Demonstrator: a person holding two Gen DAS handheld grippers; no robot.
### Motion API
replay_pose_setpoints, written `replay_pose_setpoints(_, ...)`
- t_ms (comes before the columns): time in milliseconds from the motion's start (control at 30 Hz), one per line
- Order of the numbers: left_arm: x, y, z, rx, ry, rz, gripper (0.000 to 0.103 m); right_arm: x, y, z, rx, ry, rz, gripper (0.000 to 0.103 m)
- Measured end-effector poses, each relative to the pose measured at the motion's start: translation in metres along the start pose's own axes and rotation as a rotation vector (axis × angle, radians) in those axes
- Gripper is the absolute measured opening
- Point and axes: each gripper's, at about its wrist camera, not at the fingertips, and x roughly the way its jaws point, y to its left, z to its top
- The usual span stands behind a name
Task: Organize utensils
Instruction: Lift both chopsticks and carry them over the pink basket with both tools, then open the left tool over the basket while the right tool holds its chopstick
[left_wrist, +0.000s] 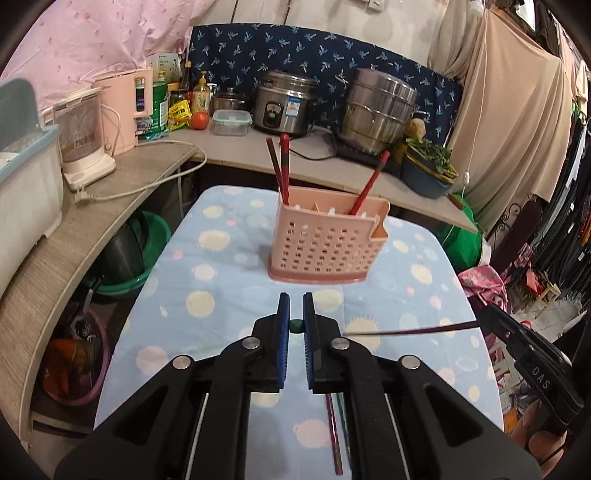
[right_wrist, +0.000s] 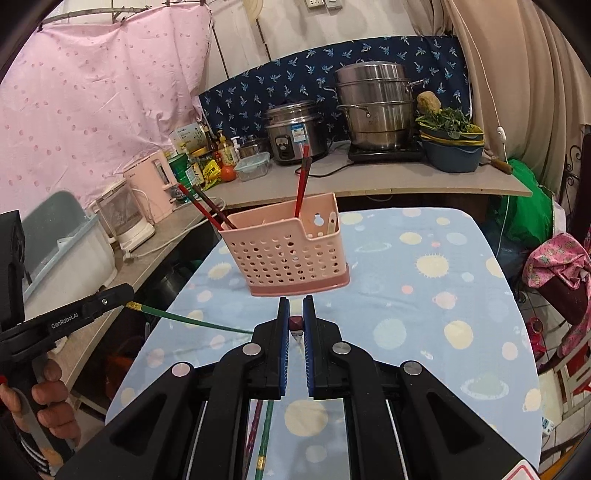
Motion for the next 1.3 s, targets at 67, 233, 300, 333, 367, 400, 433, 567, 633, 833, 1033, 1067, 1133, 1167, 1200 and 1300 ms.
replay_pose_setpoints(67,0.001,-0.001,0.011,-0.002,-0.011,-0.006,0.007,0.002,0.002,0.009,-0.003,-0.015,0.008,0.007)
replay_pose_setpoints(233,-0.001,-0.007,0.041,0.010,-0.064,-0.013,0.007,0.006,0.004,0.032,0.001,-0.050,0.034,0.007)
replay_pose_setpoints(300,-0.003,-0.010,0.053,0.014,-0.086,-0.018,0.007,0.007,0.004,0.040,0.005,-0.064,0.050,0.007)
replay_pose_setpoints(333,-0.003,-0.012,0.059,0.015,-0.096,-0.019,0.007,0.009,0.003,0.046,0.011,-0.071,0.058,0.007)
replay_pose_setpoints(367,-0.005,-0.012,0.064,0.016,-0.108,-0.019,0.007,0.010,0.002,0.051,0.017,-0.079,0.066,0.007)
replay_pose_setpoints(400,-0.006,-0.014,0.072,0.016,-0.122,-0.022,0.007,0.011,0.001,0.056,0.021,-0.087,0.071,0.007)
replay_pose_setpoints(433,-0.007,-0.015,0.078,0.015,-0.136,-0.024,0.007,0.012,0.000,0.062,0.026,-0.097,0.076,0.007)
replay_pose_setpoints(567,-0.010,-0.020,0.107,0.009,-0.195,-0.031,0.007,0.012,-0.001,0.090,0.034,-0.153,0.099,0.007)
replay_pose_setpoints(633,-0.011,-0.021,0.121,0.005,-0.225,-0.033,0.007,0.012,-0.001,0.107,0.045,-0.188,0.117,0.007)
replay_pose_setpoints(833,-0.018,-0.027,0.166,0.000,-0.324,-0.039,0.007,0.021,0.001,0.160,0.066,-0.273,0.155,0.007)
replay_pose_setpoints(1033,-0.015,-0.032,0.195,0.006,-0.378,-0.034,0.007,0.040,0.005,0.194,0.072,-0.312,0.155,0.007)
replay_pose_setpoints(1067,-0.012,-0.032,0.199,0.010,-0.383,-0.028,0.007,0.044,0.006,0.197,0.073,-0.314,0.154,0.007)
replay_pose_setpoints(1133,-0.008,-0.032,0.203,0.011,-0.393,-0.016,0.007,0.052,0.006,0.201,0.076,-0.313,0.152,0.007)
replay_pose_setpoints(1167,-0.005,-0.032,0.204,0.008,-0.393,-0.015,0.006,0.057,0.006,0.203,0.078,-0.309,0.150,0.007)
replay_pose_setpoints(1200,-0.001,-0.031,0.206,0.003,-0.389,-0.017,0.006,0.063,0.005,0.204,0.081,-0.302,0.148,0.007)
replay_pose_setpoints(1300,0.009,-0.030,0.210,-0.001,-0.385,-0.005,0.005,0.077,0.004,0.202,0.089,-0.282,0.142,0.007)
